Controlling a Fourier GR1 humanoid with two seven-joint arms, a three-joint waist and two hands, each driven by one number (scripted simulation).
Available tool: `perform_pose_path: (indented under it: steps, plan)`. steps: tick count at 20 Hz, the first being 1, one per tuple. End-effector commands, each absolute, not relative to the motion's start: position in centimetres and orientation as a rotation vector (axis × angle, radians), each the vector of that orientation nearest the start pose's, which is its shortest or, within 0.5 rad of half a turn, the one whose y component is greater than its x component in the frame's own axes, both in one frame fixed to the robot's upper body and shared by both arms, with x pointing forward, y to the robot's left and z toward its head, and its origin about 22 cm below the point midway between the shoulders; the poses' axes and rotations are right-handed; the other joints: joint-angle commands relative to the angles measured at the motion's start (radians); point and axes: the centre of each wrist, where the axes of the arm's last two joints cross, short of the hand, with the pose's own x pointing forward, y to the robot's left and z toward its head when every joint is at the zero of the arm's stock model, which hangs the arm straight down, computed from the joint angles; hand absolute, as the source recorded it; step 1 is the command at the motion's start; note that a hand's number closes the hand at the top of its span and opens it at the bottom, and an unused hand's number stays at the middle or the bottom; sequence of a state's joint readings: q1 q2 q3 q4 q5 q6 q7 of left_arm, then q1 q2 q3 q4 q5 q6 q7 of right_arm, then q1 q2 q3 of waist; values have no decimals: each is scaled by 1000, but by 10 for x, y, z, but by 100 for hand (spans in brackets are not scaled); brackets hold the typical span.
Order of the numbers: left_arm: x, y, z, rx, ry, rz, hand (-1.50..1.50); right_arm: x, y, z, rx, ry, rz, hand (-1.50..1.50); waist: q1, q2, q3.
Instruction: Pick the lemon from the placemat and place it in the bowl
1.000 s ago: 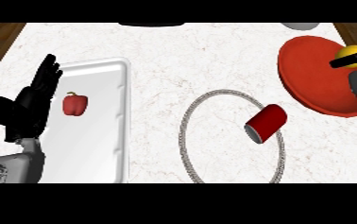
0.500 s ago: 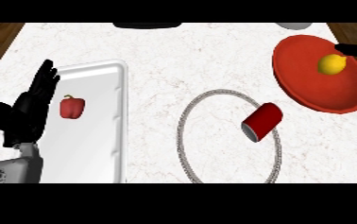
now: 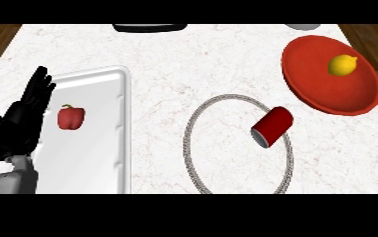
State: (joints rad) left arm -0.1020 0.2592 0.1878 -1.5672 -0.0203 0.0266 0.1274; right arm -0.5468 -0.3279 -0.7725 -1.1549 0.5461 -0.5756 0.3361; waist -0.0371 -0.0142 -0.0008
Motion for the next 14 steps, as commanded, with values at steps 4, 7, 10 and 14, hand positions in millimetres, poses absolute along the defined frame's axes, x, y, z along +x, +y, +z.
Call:
perform_pose_path:
  steps: [4,7,10,14]
  plan:
    - [262,327,54,368,-1537,-33,0,216,-420,81,-1108,-1293,-802,-150,-3,2,-1]
    - [263,329,46,366,-1558,-44,0,173,-415,79,-1026,-1354,-834,-150,-3,5,0]
    - [270,316,55,364,-1570,-43,0,131,-414,87,-1041,-1411,-809,-150,11,9,1]
    - [276,297,45,344,-1572,-49,0,111,-405,91,-1036,-1474,-827,-150,26,13,1]
